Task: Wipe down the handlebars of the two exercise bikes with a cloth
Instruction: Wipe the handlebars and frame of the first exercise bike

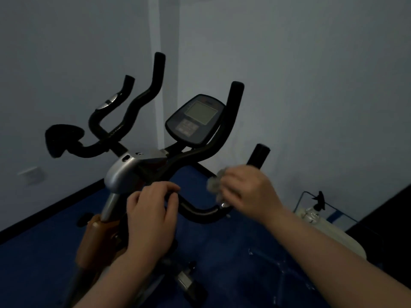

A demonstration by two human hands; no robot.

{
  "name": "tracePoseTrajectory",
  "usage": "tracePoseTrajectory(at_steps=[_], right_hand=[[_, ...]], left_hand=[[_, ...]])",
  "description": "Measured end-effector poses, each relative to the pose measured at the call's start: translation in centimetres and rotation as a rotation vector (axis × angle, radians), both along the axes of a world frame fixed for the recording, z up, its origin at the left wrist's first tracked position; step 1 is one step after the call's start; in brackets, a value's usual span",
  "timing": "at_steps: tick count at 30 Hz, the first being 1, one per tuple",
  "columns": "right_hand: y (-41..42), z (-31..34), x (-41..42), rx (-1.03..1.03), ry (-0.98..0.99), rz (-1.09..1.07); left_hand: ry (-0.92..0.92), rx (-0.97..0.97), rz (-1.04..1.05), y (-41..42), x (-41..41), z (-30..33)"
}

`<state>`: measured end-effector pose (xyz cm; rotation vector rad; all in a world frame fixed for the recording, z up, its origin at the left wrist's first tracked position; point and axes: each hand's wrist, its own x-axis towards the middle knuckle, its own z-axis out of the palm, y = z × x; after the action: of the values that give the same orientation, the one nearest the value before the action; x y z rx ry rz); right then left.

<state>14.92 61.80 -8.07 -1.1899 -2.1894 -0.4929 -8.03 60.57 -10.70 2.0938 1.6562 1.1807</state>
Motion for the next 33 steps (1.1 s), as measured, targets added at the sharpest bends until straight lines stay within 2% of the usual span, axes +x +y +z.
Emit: tracePoseTrajectory(at_steps=[3,6,10,12,16,19,21,25,29,33], right_hand=[[0.8,-0.3,-0.1,0.057,0.145,-0.085],[-0.4,-3.7,-3.0,0.066,0.171,-0.002],[1.2,-2.3,-0.2,0.086,-0.037,0.145],[2.7,0.0,2.2,0.093,-0.125,0.173],[5.1,3.7,5.5,0.152,-0.420,0.251],[6.3,5.6,6.2,0.182,-0.466,0.212],[6.4,5.4,6.1,0.184,-0.356,0.151],[5.2,2.9,4.2,0.202,0.180,-0.136],[4.2,2.5,2.7,0.031,0.686,-0.284],[1.9,2.2,2.7,-0.011,0.959,-0.369]], left_hand=[[0.046,0.011,0.016,0.0,0.1,0.0],[0.122,0.020,0.003,0.1,0.3,0.1],[0.161,0.011,-0.052,0.0,-0.2,-0.1],[0.125,0.012,-0.057,-0.1,-0.4,-0.2],[0.065,0.011,-0.048,-0.3,-0.4,-0.2],[0.055,0.004,-0.044,-0.4,-0.6,-0.4],[0.015,0.003,-0.010,-0.5,-0.6,-0.7],[-0.062,0.017,0.144,-1.3,-0.8,-1.3],[-0.064,-0.004,0.198,-3.0,-1.5,-2.2],[-0.061,-0.064,0.188,-5.5,-1.7,-3.0]])
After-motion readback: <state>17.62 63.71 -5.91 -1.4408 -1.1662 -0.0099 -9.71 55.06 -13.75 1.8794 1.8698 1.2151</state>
